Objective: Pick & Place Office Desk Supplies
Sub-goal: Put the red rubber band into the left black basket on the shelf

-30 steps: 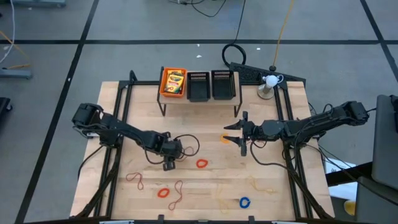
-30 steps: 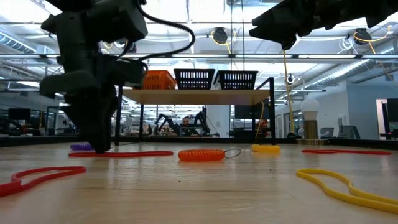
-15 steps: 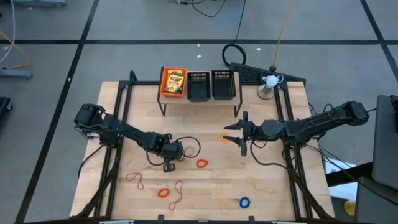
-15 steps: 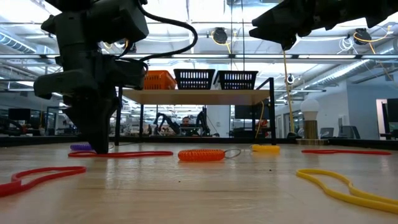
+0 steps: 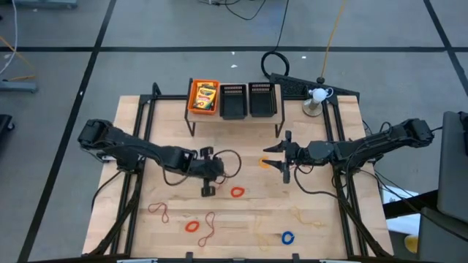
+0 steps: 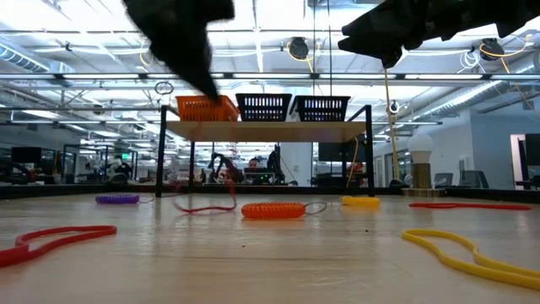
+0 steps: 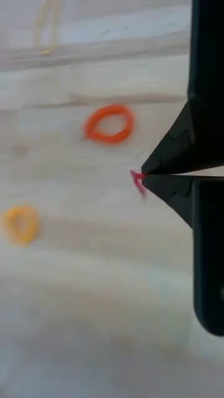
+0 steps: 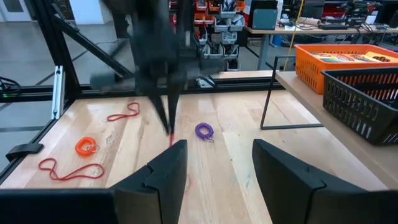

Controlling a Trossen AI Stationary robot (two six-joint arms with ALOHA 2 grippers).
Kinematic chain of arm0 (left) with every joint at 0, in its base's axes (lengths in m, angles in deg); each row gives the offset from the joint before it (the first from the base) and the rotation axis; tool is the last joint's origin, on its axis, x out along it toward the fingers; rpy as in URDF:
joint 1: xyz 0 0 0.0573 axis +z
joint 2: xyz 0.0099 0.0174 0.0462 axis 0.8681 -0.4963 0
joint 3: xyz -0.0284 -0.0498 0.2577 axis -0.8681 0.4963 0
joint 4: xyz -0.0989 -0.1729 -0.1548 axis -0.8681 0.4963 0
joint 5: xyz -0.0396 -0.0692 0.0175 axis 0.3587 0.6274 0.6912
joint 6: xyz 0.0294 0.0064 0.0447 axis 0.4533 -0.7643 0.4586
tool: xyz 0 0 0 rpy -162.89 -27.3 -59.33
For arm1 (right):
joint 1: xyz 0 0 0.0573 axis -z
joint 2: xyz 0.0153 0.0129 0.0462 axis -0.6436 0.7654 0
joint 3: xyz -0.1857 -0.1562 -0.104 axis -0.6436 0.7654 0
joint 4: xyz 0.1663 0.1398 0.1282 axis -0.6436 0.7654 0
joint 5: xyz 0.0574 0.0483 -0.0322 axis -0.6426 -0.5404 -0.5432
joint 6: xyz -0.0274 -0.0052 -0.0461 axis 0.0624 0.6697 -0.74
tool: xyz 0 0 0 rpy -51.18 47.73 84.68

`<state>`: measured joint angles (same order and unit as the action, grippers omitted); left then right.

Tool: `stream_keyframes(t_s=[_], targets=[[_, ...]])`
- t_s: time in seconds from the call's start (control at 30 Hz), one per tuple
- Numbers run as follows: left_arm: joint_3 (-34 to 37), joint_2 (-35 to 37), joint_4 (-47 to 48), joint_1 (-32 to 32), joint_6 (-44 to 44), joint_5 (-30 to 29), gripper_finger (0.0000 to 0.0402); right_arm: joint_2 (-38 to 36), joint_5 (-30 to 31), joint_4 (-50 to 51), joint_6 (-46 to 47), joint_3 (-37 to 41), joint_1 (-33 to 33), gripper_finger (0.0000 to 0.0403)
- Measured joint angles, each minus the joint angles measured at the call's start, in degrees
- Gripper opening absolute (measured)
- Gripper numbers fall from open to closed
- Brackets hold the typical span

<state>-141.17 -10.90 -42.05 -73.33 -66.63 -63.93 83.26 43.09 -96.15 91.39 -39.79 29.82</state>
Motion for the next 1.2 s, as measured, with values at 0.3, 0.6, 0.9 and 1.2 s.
stream_keyframes(t_s=[0.3,0.6,0.9,1.2], targets=[[-17.8,1.2,10.0,1.6,12.6,-15.4,0.0000,0.0,0.0,0.0,0.0,0.0,0.0,0.0171],[-30.3,1.2,11.4,9.2,23.6,-16.8,0.0000,0.0,0.0,0.3,-0.1,0.0,0.0,0.0171],[-37.8,1.2,10.5,20.2,30.8,-16.5,0.0000,0.0,0.0,0.3,-0.2,0.0,0.0,0.0171],[-38.6,0.9,5.9,29.3,30.9,-5.3,0.0000,0.0,0.0,0.3,-0.2,0.0,0.0,0.0171]])
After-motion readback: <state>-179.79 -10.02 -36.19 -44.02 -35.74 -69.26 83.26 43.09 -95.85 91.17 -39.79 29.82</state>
